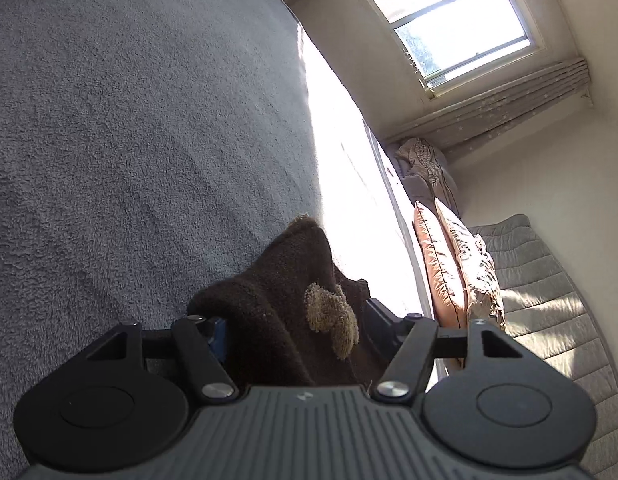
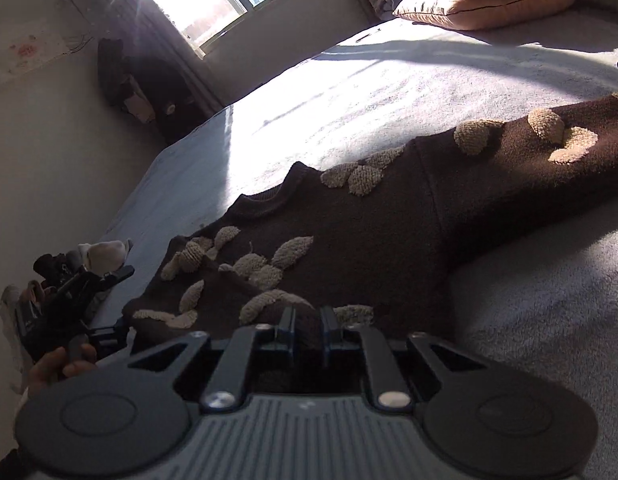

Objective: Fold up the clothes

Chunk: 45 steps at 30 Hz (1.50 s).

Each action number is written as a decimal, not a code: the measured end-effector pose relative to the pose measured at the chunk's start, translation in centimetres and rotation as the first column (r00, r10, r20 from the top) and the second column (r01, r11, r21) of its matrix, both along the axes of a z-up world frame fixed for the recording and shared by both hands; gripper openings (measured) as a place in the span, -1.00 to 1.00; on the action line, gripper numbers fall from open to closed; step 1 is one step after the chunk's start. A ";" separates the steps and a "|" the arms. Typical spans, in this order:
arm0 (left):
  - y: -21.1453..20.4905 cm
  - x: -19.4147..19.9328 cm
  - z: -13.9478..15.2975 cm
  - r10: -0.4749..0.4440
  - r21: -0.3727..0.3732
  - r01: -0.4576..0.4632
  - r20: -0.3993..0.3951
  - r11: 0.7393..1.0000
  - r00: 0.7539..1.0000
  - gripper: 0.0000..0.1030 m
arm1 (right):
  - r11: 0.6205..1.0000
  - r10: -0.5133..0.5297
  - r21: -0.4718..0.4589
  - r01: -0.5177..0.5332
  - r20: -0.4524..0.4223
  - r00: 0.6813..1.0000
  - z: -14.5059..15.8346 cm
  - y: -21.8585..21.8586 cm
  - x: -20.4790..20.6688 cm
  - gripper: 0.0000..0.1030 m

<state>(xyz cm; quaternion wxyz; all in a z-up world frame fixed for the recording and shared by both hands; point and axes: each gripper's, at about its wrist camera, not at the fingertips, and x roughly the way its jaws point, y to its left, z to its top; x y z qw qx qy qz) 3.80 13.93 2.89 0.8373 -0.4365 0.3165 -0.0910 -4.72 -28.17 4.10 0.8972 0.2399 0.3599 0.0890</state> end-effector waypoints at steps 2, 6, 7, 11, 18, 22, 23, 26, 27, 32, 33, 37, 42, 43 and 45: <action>-0.2 0.0 0.0 -0.008 0.044 0.009 -0.002 0.999 1.000 0.13 | 0.999 -0.006 -0.041 0.006 -0.013 1.000 -0.4 0.3 0.3 -0.76; -0.8 -0.1 0.4 -0.035 0.159 0.035 -0.003 0.987 0.999 0.05 | 0.992 0.019 -0.126 -0.016 0.020 1.000 -0.1 0.8 0.1 -0.74; -1.1 -0.1 0.5 -0.047 0.200 0.047 -0.007 0.979 0.999 0.00 | 0.993 0.033 -0.117 -0.031 0.010 0.999 -0.2 0.7 0.1 -0.62; -1.9 0.1 0.4 -0.076 0.353 0.079 -0.022 0.932 0.997 -0.19 | 0.983 0.051 -0.171 -0.061 -0.060 0.997 -1.4 1.2 0.4 -0.36; -2.6 0.1 0.2 -0.104 0.481 0.102 -0.023 0.871 0.994 -0.24 | 0.953 0.132 -0.269 -0.137 -0.038 0.991 -1.7 3.3 0.3 -0.88; -3.7 0.9 0.3 -0.105 0.480 0.104 -0.025 0.871 0.994 -0.24 | 0.922 0.162 -0.360 -0.140 0.032 0.986 -0.5 4.5 -0.4 -0.90; -3.8 0.9 0.3 -0.107 0.484 0.106 -0.025 0.869 0.994 -0.24 | 0.921 0.153 -0.368 -0.126 0.047 0.987 -0.2 4.3 -0.5 -0.90; -4.2 0.9 0.4 -0.113 0.491 0.112 -0.027 0.864 0.993 -0.24 | 0.918 0.116 -0.392 -0.064 0.110 0.987 0.8 3.6 -0.5 -0.91; -4.3 0.9 0.3 -0.113 0.491 0.112 -0.028 0.864 0.993 -0.23 | 0.921 0.104 -0.386 -0.052 0.116 0.988 1.0 3.2 -0.5 -0.91; -4.2 0.9 0.4 -0.119 0.475 0.123 -0.039 0.871 0.992 -0.22 | 0.892 0.085 -0.451 -0.026 0.112 0.990 0.5 3.4 -0.1 -0.91; -4.1 0.8 0.4 -0.118 0.461 0.125 -0.044 0.879 0.992 -0.22 | 0.886 0.082 -0.464 -0.017 0.120 0.989 0.5 3.5 -0.1 -0.91; -3.9 0.8 0.6 -0.132 0.461 0.143 -0.057 0.876 0.990 -0.22 | 0.875 0.076 -0.484 -0.005 0.126 0.989 0.7 3.6 0.2 -0.91; -4.2 0.3 1.4 -0.145 0.486 0.168 -0.084 0.858 0.986 -0.22 | 0.848 0.071 -0.529 -0.032 0.053 0.996 -1.3 4.0 1.2 -0.90; -4.1 0.2 1.7 -0.149 0.492 0.172 -0.086 0.853 0.985 -0.22 | 0.856 0.061 -0.516 -0.024 0.055 0.997 -1.2 3.8 1.2 -0.90; -3.8 -0.2 2.2 -0.155 0.507 0.178 -0.088 0.843 0.984 -0.22 | 0.868 0.057 -0.496 -0.017 0.065 0.996 -0.7 3.7 1.1 -0.90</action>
